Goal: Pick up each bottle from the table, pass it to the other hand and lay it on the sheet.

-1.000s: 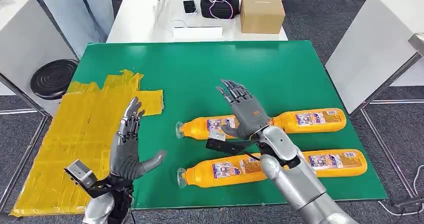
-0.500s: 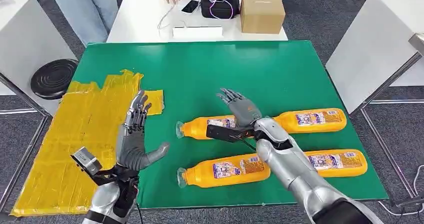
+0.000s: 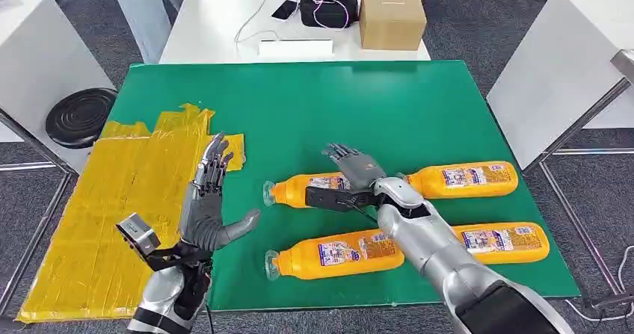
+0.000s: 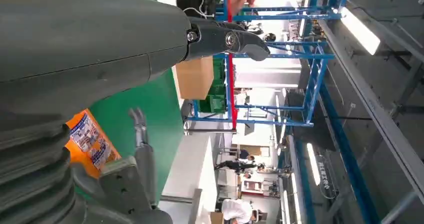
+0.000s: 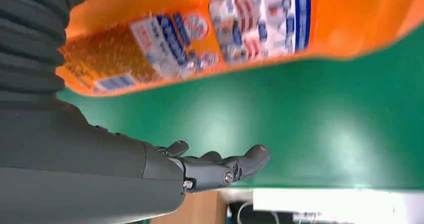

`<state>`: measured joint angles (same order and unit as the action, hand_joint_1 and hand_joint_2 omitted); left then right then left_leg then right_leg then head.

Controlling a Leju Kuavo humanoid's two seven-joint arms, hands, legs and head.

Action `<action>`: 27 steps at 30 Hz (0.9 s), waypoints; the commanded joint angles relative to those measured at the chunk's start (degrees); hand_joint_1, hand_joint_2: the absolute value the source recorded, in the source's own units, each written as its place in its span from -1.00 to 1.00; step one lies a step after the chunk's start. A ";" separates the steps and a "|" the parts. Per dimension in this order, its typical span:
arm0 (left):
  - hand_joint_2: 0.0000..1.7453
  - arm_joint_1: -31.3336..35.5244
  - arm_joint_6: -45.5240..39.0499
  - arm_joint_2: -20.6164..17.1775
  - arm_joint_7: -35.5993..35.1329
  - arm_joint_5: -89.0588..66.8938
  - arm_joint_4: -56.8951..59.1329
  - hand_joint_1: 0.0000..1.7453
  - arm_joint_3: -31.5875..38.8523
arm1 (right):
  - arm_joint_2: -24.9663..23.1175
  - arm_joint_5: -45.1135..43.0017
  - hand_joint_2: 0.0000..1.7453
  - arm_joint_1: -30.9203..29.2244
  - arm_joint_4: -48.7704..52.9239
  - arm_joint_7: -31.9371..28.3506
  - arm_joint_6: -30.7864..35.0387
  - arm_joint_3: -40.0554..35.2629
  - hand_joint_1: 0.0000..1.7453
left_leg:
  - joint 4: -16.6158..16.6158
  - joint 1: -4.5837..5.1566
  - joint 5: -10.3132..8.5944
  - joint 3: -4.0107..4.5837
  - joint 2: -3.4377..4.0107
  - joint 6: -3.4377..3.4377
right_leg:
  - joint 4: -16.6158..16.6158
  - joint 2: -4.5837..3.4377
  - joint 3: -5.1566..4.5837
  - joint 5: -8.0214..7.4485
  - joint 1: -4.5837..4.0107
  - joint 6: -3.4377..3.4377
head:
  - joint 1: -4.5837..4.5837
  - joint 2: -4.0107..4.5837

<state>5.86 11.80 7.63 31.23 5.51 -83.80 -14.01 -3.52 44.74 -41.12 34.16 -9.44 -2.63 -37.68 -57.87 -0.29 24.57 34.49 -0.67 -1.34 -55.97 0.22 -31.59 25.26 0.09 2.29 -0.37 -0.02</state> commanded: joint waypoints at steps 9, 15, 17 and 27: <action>1.00 3.52 -0.47 -0.21 -0.38 0.90 5.96 -1.00 -1.06 | -1.63 1.93 1.00 -6.87 -12.28 4.37 -5.79 -7.80 -1.00 | -0.02 0.02 -0.01 -0.02 0.01 0.03 | -0.04 0.01 0.03 0.01 0.01 -0.02 | -0.02 0.00; 1.00 3.52 -0.47 -0.21 -0.38 0.90 5.96 -1.00 -1.06 | -1.63 1.93 1.00 -6.87 -12.28 4.37 -5.79 -7.80 -1.00 | -0.04 0.00 0.01 -0.04 0.05 0.05 | -0.04 -0.01 0.04 0.02 -0.01 -0.03 | -0.02 0.00; 1.00 3.42 -0.54 -0.14 -0.43 0.97 5.92 -1.00 -1.01 | -1.70 2.46 1.00 -6.95 -12.57 5.34 -5.84 -8.43 -1.00 | -0.02 0.02 0.00 -0.05 0.02 0.05 | -0.04 0.02 0.05 0.02 0.01 -0.03 | -0.02 0.00; 1.00 2.95 -0.98 0.14 -0.76 1.03 5.81 -1.00 -0.53 | -2.50 4.72 1.00 -7.09 -13.87 10.58 -4.49 -9.89 -0.92 | -0.01 0.01 0.02 -0.10 0.05 0.06 | -0.02 -0.01 0.10 0.03 0.00 -0.03 | -0.02 0.00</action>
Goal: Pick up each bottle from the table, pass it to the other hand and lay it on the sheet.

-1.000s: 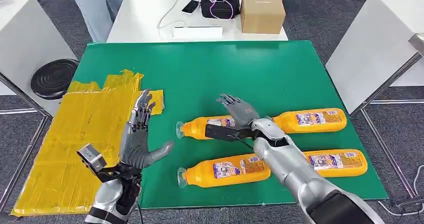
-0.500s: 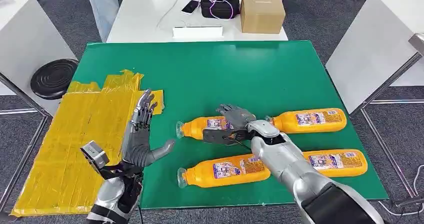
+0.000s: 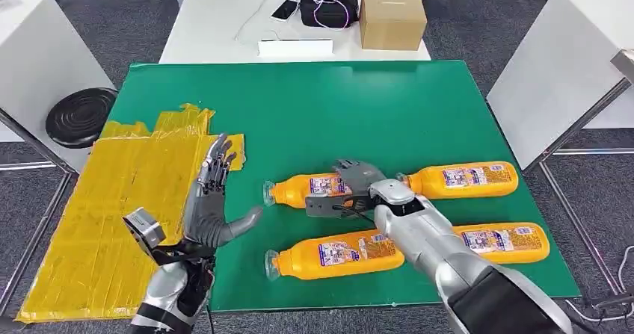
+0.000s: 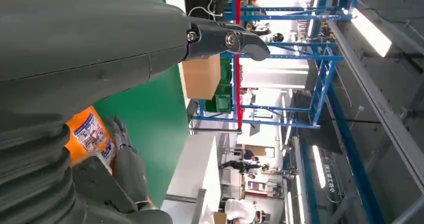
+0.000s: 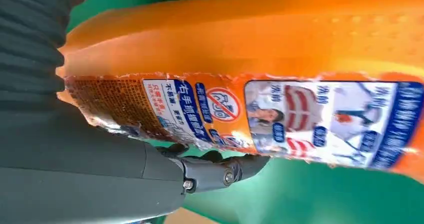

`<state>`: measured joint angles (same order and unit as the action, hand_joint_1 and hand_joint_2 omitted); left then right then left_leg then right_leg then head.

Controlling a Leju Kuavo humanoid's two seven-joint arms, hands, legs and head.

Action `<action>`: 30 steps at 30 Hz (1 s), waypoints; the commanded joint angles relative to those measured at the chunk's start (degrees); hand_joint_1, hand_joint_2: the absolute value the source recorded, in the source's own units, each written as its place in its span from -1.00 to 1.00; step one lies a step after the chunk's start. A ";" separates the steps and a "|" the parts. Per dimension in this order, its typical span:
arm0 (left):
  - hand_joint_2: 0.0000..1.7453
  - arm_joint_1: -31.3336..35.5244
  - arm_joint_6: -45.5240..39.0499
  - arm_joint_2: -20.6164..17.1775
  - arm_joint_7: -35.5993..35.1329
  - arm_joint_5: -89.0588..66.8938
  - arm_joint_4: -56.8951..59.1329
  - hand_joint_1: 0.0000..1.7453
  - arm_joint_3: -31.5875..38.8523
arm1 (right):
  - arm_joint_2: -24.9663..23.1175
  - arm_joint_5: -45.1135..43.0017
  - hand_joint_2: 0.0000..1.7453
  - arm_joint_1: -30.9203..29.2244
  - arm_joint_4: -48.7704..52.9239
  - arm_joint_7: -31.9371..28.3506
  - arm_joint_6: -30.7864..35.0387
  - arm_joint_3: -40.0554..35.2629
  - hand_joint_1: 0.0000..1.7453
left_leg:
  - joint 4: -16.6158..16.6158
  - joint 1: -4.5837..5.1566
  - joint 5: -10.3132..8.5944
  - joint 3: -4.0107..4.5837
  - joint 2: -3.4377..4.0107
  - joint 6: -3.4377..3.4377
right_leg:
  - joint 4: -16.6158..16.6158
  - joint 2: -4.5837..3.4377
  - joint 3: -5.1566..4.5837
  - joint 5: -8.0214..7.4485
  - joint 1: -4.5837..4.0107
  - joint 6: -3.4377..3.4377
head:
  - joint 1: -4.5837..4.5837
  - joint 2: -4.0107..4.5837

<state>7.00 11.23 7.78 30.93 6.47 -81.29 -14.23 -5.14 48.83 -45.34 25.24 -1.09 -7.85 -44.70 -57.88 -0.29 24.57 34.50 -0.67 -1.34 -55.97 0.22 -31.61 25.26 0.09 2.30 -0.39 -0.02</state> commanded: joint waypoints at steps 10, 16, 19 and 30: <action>1.00 1.65 -0.57 -0.08 -0.54 0.07 3.31 -1.00 -0.21 | -0.93 0.84 1.00 -2.85 -5.00 2.35 1.00 -2.83 1.00 | 0.00 0.00 0.00 -0.06 0.04 0.04 | 0.00 -0.01 0.07 0.01 0.00 -0.02 | 0.00 0.00; 1.00 1.44 -0.64 -0.07 -0.58 0.07 3.06 -1.00 -0.12 | -0.94 0.53 1.00 -2.56 -4.65 2.38 2.08 -2.16 1.00 | 0.01 0.01 0.01 -0.07 0.03 0.04 | 0.00 0.00 0.08 0.02 0.00 -0.03 | 0.00 0.00; 1.00 1.44 -0.64 -0.07 -0.58 0.07 3.06 -1.00 -0.12 | -0.94 0.53 1.00 -2.56 -4.65 2.38 2.08 -2.16 1.00 | 0.01 0.00 0.00 -0.05 0.03 0.03 | 0.00 0.00 0.05 0.01 0.00 -0.02 | 0.00 0.00; 1.00 -4.02 -2.22 -0.70 -2.13 -3.06 -2.64 -1.00 -0.10 | 1.22 -8.03 1.00 9.63 16.74 -0.68 22.99 14.53 1.00 | 0.05 -0.01 0.05 -0.10 0.09 0.04 | 0.06 -0.06 0.11 0.03 -0.02 -0.02 | 0.00 0.00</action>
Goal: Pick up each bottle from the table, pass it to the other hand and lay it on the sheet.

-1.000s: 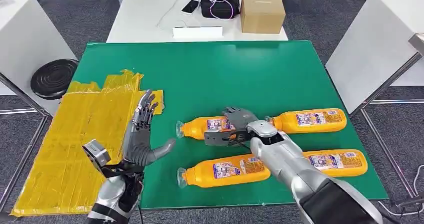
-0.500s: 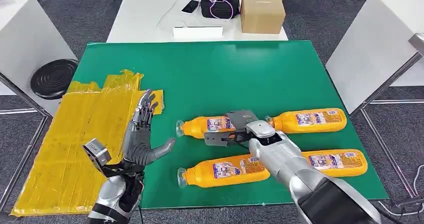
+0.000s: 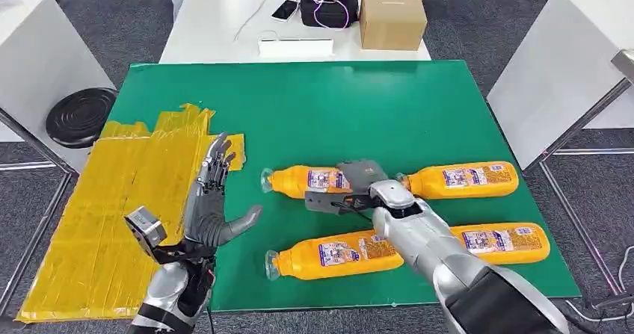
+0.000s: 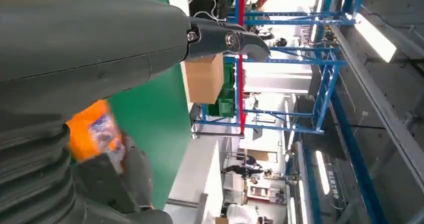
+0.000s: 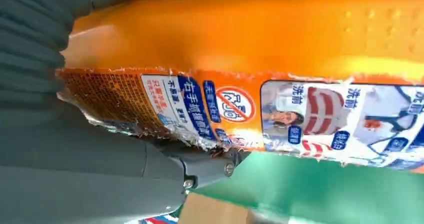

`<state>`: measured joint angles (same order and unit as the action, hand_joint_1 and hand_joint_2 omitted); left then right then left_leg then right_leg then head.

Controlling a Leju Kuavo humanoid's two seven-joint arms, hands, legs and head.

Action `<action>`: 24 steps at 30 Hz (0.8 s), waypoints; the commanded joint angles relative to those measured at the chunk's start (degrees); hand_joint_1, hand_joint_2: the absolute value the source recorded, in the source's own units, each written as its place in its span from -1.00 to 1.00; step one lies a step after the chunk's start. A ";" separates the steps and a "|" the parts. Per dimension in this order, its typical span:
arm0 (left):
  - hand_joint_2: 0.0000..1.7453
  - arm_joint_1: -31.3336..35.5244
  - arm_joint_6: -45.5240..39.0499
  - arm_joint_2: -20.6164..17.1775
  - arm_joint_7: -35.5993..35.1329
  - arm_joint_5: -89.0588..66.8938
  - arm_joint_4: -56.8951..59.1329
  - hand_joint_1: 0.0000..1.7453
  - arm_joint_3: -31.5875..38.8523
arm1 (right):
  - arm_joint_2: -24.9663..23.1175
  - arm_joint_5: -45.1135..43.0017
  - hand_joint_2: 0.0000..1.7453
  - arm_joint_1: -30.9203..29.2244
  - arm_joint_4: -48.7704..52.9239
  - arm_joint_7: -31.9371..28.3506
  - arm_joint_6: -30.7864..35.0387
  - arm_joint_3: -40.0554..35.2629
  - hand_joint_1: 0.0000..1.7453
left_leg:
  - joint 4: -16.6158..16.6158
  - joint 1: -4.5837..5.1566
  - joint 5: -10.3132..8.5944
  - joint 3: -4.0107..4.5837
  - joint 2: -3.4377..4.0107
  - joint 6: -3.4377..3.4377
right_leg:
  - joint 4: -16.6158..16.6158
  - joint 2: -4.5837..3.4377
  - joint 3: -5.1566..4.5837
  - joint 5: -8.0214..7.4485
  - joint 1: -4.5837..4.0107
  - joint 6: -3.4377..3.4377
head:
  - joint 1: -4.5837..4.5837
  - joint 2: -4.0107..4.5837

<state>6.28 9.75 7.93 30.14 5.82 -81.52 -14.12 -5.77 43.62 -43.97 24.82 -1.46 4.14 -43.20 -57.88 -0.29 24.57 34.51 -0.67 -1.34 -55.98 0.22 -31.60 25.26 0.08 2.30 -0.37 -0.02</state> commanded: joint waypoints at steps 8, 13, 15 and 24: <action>1.00 -6.10 -1.80 -1.32 -1.97 -4.75 -4.59 -1.00 -0.25 | 1.48 -4.38 1.00 19.83 33.00 -2.91 17.78 22.36 1.00 | 0.05 -0.03 0.03 0.02 -0.08 0.04 | 0.09 0.07 0.01 0.04 -0.03 -0.02 | -0.02 0.00; 1.00 -7.24 -2.03 -1.32 -1.91 -5.28 -5.12 -1.00 0.27 | -0.14 -15.37 1.00 26.49 41.24 -10.36 14.64 26.64 1.00 | 0.02 -0.02 0.08 -0.03 -0.10 0.06 | 0.05 0.09 0.08 0.10 -0.03 -0.03 | 0.00 0.00; 1.00 -7.31 -2.09 -1.34 -1.87 -5.33 -5.04 -1.00 0.27 | -0.01 -15.47 1.00 26.84 41.58 -10.47 14.49 26.42 1.00 | 0.01 -0.03 0.14 -0.13 -0.04 0.09 | 0.04 0.03 0.17 0.14 -0.04 -0.05 | -0.02 0.00; 1.00 -4.91 -2.07 -2.45 -1.80 -4.77 -2.44 -1.00 -0.69 | -0.31 -34.91 1.00 30.51 45.24 -18.18 -5.46 22.18 1.00 | 0.05 -0.02 0.05 0.00 -0.03 0.07 | 0.06 0.01 0.00 0.05 -0.02 -0.04 | -0.02 0.00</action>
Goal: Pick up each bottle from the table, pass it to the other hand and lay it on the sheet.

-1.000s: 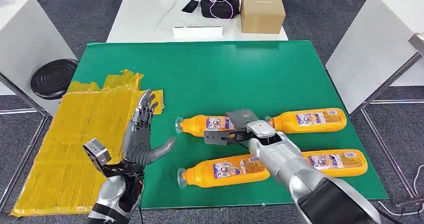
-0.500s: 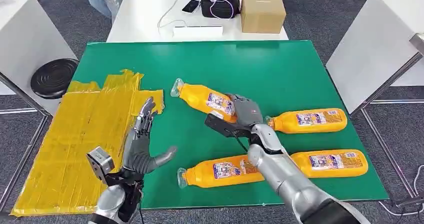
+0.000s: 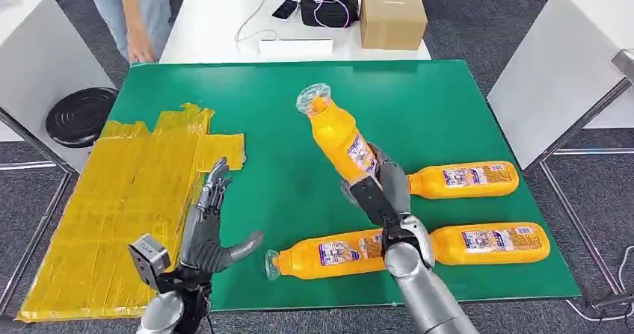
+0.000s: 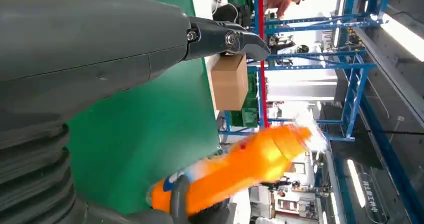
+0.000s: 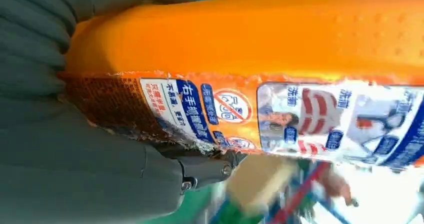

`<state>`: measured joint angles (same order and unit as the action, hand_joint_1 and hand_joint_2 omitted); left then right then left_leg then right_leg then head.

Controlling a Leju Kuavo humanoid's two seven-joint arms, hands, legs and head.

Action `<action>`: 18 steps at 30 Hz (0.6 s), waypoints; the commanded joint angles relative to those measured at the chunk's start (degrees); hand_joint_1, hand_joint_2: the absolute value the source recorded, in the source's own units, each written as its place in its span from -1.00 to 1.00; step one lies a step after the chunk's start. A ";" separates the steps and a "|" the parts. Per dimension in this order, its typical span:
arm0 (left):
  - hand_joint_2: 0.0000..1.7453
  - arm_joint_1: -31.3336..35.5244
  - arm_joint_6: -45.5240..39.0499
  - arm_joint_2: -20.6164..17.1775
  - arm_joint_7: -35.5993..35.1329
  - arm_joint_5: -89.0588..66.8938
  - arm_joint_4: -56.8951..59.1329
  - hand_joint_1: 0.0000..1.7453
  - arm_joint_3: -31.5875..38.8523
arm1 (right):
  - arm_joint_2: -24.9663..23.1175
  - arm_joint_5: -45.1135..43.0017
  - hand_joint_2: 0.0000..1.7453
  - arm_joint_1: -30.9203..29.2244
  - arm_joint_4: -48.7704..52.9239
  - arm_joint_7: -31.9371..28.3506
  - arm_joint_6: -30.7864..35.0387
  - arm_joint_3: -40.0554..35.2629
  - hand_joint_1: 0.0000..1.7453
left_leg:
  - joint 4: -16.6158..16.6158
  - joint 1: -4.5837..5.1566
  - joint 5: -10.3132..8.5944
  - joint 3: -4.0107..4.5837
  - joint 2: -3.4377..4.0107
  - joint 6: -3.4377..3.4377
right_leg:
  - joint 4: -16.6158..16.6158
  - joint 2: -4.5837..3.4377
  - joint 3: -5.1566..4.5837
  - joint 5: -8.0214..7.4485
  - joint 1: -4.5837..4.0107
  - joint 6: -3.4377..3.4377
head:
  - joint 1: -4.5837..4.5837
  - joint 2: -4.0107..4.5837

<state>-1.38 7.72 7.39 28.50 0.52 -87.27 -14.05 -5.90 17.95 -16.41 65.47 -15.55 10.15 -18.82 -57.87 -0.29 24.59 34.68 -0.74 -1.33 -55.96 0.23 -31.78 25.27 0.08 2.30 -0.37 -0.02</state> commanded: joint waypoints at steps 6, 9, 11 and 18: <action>1.00 3.38 -0.06 -2.34 -0.58 1.00 3.49 -1.00 -1.38 | 0.25 -11.41 1.00 2.52 4.18 -4.29 -13.83 -3.31 1.00 | 0.03 0.01 0.03 -0.17 0.05 0.04 | 0.03 -0.01 0.17 0.04 0.01 -0.02 | -0.02 0.00; 1.00 5.62 -0.35 -3.14 -1.80 0.54 4.05 -1.00 -2.71 | -0.25 -11.84 1.00 2.44 3.26 -4.78 -16.07 -6.38 1.00 | 0.02 -0.01 0.01 -0.12 0.04 0.04 | 0.03 0.01 0.13 0.02 -0.01 -0.02 | 0.00 0.00; 1.00 7.80 -0.06 -3.63 -4.00 0.30 4.81 -1.00 -3.83 | -0.83 -11.36 1.00 2.08 2.62 -4.91 -16.32 -8.40 1.00 | 0.00 -0.03 0.00 -0.09 0.01 0.06 | 0.00 0.04 0.10 0.02 -0.03 -0.04 | 0.00 0.00; 1.00 13.62 3.17 -5.58 -12.10 7.43 9.58 -1.00 -7.27 | -1.15 -10.22 1.00 0.82 2.36 -4.99 -14.98 -12.76 1.00 | 0.02 -0.02 -0.01 -0.12 0.04 0.05 | 0.00 0.01 0.12 0.02 -0.02 -0.04 | -0.02 0.00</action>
<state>4.54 8.72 5.51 21.74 2.25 -85.96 -16.81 -7.50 7.41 -12.75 69.94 -20.24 -5.70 -26.21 -57.87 -0.29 24.58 34.67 -0.72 -1.33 -55.98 0.23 -31.79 25.27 0.08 2.30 -0.39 -0.02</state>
